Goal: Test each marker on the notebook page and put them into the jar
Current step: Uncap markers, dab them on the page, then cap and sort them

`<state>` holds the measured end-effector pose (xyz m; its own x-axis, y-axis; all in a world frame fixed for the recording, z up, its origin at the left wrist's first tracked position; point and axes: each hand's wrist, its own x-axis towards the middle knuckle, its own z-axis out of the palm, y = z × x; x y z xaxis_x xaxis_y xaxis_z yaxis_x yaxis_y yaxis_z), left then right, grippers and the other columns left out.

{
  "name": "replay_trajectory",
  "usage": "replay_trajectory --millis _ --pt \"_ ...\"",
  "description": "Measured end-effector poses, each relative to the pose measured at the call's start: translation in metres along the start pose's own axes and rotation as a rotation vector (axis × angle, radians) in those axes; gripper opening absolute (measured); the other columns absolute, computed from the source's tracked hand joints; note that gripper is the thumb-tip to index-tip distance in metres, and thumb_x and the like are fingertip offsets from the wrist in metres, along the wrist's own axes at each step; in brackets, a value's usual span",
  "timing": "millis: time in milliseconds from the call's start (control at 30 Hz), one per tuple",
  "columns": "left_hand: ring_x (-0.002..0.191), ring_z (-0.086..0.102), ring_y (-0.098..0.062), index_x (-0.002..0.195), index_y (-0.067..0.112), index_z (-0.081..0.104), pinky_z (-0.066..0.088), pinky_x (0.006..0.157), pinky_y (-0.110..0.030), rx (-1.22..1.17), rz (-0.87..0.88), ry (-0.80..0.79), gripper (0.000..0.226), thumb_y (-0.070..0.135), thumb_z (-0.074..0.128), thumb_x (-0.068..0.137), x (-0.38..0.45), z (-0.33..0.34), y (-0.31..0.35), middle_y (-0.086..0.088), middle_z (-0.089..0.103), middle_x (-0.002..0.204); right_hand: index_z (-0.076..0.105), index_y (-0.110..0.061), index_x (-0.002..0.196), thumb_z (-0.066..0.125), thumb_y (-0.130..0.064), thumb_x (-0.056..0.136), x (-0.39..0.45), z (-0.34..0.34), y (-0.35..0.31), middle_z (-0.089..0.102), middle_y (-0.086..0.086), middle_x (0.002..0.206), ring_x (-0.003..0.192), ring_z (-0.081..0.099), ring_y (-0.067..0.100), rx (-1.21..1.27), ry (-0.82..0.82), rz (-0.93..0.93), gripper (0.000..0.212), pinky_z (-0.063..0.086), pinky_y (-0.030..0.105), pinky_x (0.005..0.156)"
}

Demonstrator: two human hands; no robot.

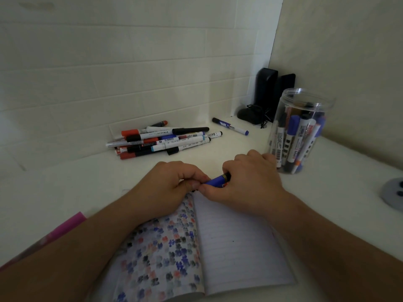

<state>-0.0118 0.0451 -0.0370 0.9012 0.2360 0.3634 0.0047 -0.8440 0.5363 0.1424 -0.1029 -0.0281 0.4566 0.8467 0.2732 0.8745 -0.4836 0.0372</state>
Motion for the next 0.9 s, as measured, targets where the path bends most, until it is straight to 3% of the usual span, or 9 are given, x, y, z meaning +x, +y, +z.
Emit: replay_trajectory --millis 100,233,367,467,533,633,733,800,900 --pt "0.101 0.065 0.003 0.113 0.036 0.074 0.054 0.090 -0.025 -0.021 0.000 -0.024 0.031 0.012 0.062 0.098 0.001 0.001 0.000 0.029 0.070 0.103 0.046 -0.026 0.058 0.013 -0.100 0.064 0.000 0.004 0.002 0.047 -0.009 0.058 0.073 0.046 0.016 -0.006 0.059 0.009 0.082 0.034 0.042 0.087" --pt "0.100 0.062 0.005 0.114 0.039 0.073 0.048 0.086 -0.010 -0.014 -0.003 -0.020 0.037 0.009 0.058 0.100 0.000 0.000 0.000 0.036 0.065 0.097 0.038 -0.031 0.062 0.021 -0.085 0.084 -0.001 0.008 0.006 0.043 -0.009 0.058 0.067 0.042 0.010 0.082 0.138 -0.094 0.061 0.029 0.037 0.080" --pt "0.101 0.058 0.011 0.115 0.039 0.071 0.041 0.083 -0.002 0.001 -0.059 -0.027 0.035 0.012 0.053 0.103 -0.002 0.003 -0.003 0.035 0.063 0.099 0.044 -0.040 0.078 0.026 -0.067 0.097 -0.004 -0.009 0.009 0.045 -0.013 0.066 0.064 0.043 0.004 0.595 0.143 -0.190 0.037 0.032 0.027 0.064" --pt "0.104 0.056 0.013 0.114 0.040 0.071 0.039 0.083 0.000 -0.005 -0.074 -0.040 0.030 0.017 0.055 0.102 -0.002 0.003 -0.004 0.030 0.066 0.108 0.054 -0.034 0.084 0.028 -0.064 0.099 -0.004 -0.055 0.020 0.050 -0.016 0.068 0.060 0.046 0.001 0.935 0.177 -0.136 0.042 0.040 0.015 0.058" --pt "0.104 0.055 0.013 0.115 0.041 0.070 0.038 0.084 -0.001 0.016 -0.076 -0.056 0.027 0.022 0.057 0.102 -0.002 0.004 -0.004 0.029 0.066 0.110 0.059 -0.025 0.090 0.029 -0.056 0.104 -0.002 -0.094 0.034 0.053 -0.021 0.071 0.060 0.048 -0.002 0.910 0.215 -0.179 0.045 0.041 0.010 0.060" --pt "0.102 0.055 0.013 0.115 0.042 0.070 0.040 0.083 -0.004 0.023 -0.079 -0.068 0.024 0.026 0.058 0.101 -0.002 0.005 -0.005 0.028 0.066 0.110 0.064 -0.022 0.094 0.040 -0.034 0.106 0.008 -0.142 0.062 0.057 -0.018 0.074 0.063 0.054 -0.002 0.805 0.382 -0.166 0.029 0.043 0.013 0.062" --pt "0.103 0.055 0.013 0.114 0.042 0.070 0.041 0.084 -0.004 0.006 -0.079 -0.067 0.023 0.027 0.059 0.101 -0.003 0.005 -0.005 0.028 0.066 0.108 0.065 -0.020 0.104 0.044 -0.037 0.107 0.024 -0.162 0.093 0.058 -0.010 0.080 0.070 0.056 0.006 0.691 0.648 -0.076 0.027 0.045 0.020 0.065" --pt "0.104 0.056 0.011 0.112 0.042 0.071 0.045 0.088 -0.009 -0.004 -0.083 -0.063 0.023 0.027 0.059 0.100 -0.003 0.005 -0.005 0.027 0.066 0.108 0.064 -0.020 0.104 0.046 -0.037 0.108 0.037 -0.158 0.109 0.062 0.001 0.086 0.071 0.059 0.011 0.641 0.638 0.038 0.026 0.049 0.022 0.066" --pt "0.103 0.057 0.008 0.111 0.043 0.071 0.049 0.093 -0.017 -0.012 -0.082 -0.066 0.022 0.027 0.060 0.100 -0.002 0.006 -0.005 0.027 0.066 0.107 0.067 -0.022 0.100 0.048 -0.034 0.108 0.049 -0.135 0.122 0.067 0.006 0.086 0.073 0.062 0.020 0.609 0.430 0.198 0.024 0.049 0.031 0.068"
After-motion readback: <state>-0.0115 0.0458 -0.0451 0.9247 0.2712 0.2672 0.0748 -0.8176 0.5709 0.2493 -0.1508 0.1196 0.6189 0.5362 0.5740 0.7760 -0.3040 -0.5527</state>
